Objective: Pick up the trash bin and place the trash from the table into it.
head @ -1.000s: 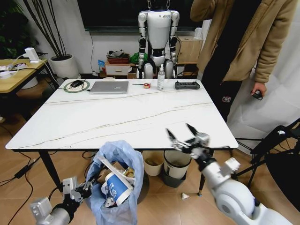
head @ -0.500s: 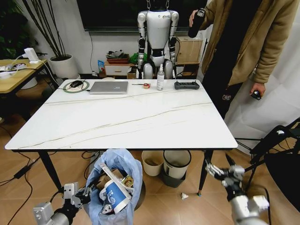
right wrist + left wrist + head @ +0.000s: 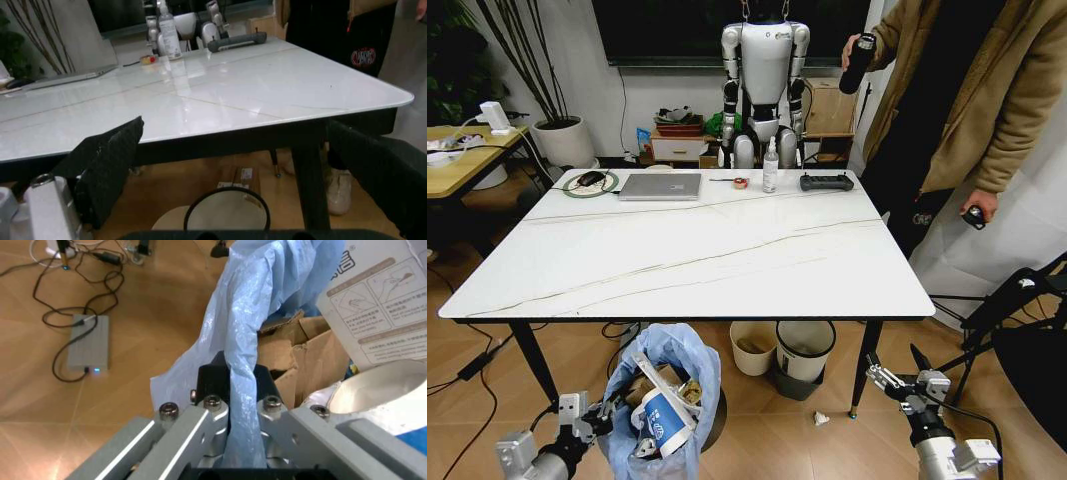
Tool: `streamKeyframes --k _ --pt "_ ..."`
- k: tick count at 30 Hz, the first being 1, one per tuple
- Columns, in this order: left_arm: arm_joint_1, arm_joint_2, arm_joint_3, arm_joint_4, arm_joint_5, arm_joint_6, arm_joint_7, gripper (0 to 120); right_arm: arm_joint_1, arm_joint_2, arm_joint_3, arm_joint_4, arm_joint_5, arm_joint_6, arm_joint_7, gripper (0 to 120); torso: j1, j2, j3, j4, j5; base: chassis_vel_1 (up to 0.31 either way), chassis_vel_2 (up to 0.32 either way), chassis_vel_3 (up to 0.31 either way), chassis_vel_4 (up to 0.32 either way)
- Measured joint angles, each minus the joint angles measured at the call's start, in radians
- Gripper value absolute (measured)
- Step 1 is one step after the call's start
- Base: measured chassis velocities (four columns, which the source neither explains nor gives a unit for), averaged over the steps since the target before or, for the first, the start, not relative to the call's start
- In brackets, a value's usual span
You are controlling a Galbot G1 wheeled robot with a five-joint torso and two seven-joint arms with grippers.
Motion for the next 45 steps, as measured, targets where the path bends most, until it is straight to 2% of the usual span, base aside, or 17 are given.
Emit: streamKeyframes --k 10,16,22,28,33,36,38,42,45 --pt "-0.058 -0.067 0.051 0.075 0.045 -0.004 0.021 0 0.002 -0.003 -0.003 0.001 0.002 -0.002 0.001 100 -0.029 -0.065 -0.036 0.0 -0.0001 0.0 0.0 0.0 0.0" --pt "-0.067 -0.089 0.049 0.095 0.054 -0.008 0.024 0 0.003 -0.003 -0.003 0.001 0.003 -0.002 0.001 100 -0.039 -0.086 -0.047 0.0 0.0001 0.0 0.0 0.0 0.0" --pt "-0.074 -0.134 0.024 0.134 0.057 -0.012 0.022 0 0.003 -0.004 -0.004 0.002 0.003 -0.003 0.002 100 -0.058 -0.127 -0.069 0.0001 0.0001 0.0 0.0 0.0 0.0" --pt "-0.101 -0.149 0.019 0.177 0.058 -0.017 0.026 0 0.004 -0.004 -0.004 0.002 0.003 -0.003 0.002 100 -0.073 -0.161 -0.088 0.0001 0.0001 0.0 0.0 0.0 0.0" --pt "-0.115 -0.15 0.018 0.195 0.058 -0.02 0.032 0 0.004 -0.004 -0.004 0.003 0.004 -0.003 0.002 100 -0.078 -0.173 -0.095 0.0001 0.0001 0.0 0.0 0.0 0.0" --pt "-0.155 -0.148 0.014 0.257 0.054 -0.025 0.038 0 0.004 -0.004 -0.004 0.003 0.004 -0.003 0.003 100 -0.088 -0.196 -0.108 -0.0001 0.0 0.0 0.0 0.0 0.0" --pt "-0.16 -0.148 0.014 0.268 0.052 -0.025 0.038 0 0.004 -0.004 -0.004 0.003 0.004 -0.003 0.003 100 -0.09 -0.2 -0.11 -0.0001 0.0001 0.0 0.0 0.0 0.0" --pt "-0.219 -0.146 0.033 0.38 0.045 -0.026 0.041 0 0.004 -0.004 -0.005 0.003 0.004 -0.003 0.003 100 -0.107 -0.239 -0.132 0.0 0.0 0.0 0.0 0.0 0.0" --pt "-0.23 -0.146 0.041 0.395 0.045 -0.026 0.042 0 0.004 -0.004 -0.005 0.003 0.005 -0.003 0.003 100 -0.111 -0.249 -0.138 0.0 0.0 0.0 0.0 0.0 0.0"
